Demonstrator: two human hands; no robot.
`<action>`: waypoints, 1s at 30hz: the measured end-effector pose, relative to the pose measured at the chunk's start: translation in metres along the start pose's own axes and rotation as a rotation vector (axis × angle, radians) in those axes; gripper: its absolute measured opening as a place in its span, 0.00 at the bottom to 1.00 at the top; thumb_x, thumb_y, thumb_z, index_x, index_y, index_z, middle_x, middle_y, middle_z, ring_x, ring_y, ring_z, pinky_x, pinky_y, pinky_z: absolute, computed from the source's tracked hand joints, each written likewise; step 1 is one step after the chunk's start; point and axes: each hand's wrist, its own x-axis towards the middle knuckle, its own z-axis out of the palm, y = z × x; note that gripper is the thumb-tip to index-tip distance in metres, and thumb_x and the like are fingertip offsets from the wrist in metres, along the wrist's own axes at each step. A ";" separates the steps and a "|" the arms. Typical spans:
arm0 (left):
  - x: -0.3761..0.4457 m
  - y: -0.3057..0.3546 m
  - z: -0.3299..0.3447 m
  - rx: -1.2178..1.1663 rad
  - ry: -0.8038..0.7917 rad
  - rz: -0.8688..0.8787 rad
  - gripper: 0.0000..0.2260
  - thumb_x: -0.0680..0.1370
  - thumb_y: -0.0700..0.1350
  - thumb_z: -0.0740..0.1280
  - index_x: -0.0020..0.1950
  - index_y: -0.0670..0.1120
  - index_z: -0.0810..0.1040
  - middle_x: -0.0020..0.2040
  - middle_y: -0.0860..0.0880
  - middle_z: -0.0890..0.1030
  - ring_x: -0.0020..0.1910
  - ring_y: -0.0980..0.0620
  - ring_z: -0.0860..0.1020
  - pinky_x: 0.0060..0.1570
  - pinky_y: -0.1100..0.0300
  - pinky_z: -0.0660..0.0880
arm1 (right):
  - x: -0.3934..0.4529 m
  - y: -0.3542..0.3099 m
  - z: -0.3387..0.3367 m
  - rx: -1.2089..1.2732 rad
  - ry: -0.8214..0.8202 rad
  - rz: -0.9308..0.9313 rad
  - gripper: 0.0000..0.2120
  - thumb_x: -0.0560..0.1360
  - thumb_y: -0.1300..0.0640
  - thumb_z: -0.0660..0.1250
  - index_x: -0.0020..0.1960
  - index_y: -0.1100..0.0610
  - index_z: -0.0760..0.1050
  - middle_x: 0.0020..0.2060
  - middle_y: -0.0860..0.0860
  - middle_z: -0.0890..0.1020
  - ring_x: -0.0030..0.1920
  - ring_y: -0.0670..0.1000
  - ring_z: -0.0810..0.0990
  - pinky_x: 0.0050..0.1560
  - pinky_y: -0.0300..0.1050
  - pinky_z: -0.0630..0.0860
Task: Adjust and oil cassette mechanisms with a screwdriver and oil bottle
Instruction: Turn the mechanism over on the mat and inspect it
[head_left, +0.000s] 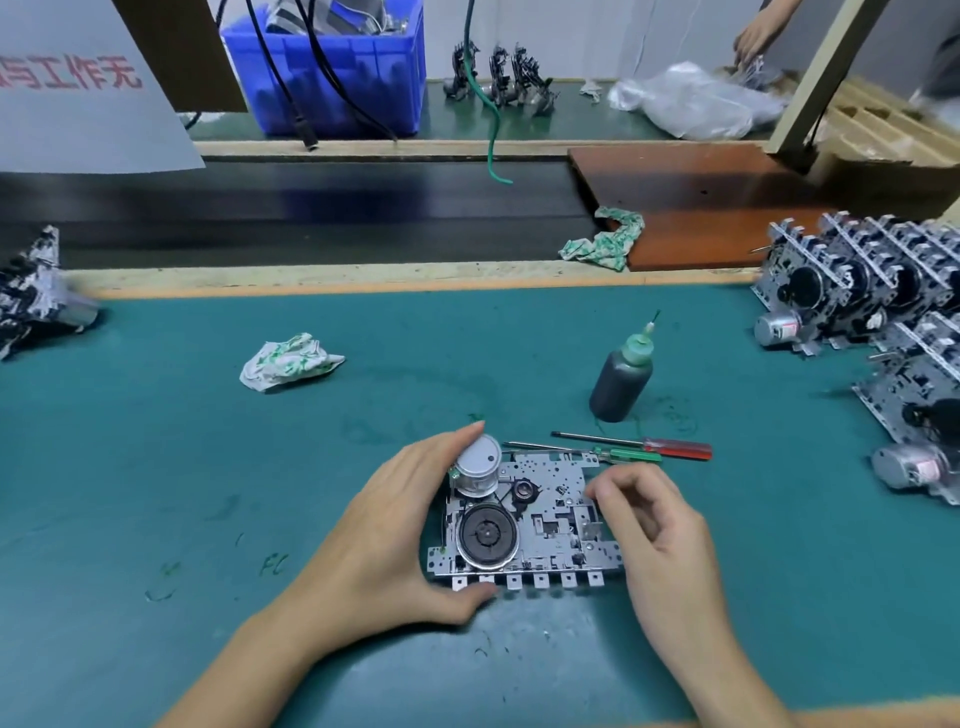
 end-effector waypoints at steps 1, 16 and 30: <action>0.000 0.000 0.001 0.017 0.010 0.010 0.46 0.61 0.58 0.74 0.74 0.61 0.55 0.69 0.65 0.64 0.67 0.64 0.65 0.66 0.65 0.63 | 0.000 0.000 0.000 -0.004 0.002 -0.001 0.09 0.75 0.61 0.65 0.37 0.52 0.76 0.39 0.46 0.78 0.41 0.46 0.78 0.45 0.33 0.72; -0.004 -0.010 0.001 -0.181 -0.069 -0.057 0.52 0.56 0.66 0.77 0.71 0.72 0.48 0.70 0.73 0.58 0.70 0.66 0.61 0.66 0.73 0.58 | -0.001 -0.005 -0.001 0.044 -0.014 -0.054 0.05 0.75 0.57 0.68 0.43 0.49 0.75 0.42 0.45 0.78 0.43 0.45 0.78 0.45 0.34 0.73; 0.030 -0.057 -0.049 0.244 0.475 -0.444 0.24 0.75 0.49 0.70 0.69 0.43 0.69 0.66 0.45 0.71 0.65 0.44 0.67 0.63 0.53 0.64 | 0.084 -0.023 -0.018 -0.148 0.160 0.098 0.30 0.69 0.60 0.74 0.65 0.50 0.63 0.58 0.49 0.72 0.56 0.48 0.72 0.57 0.56 0.74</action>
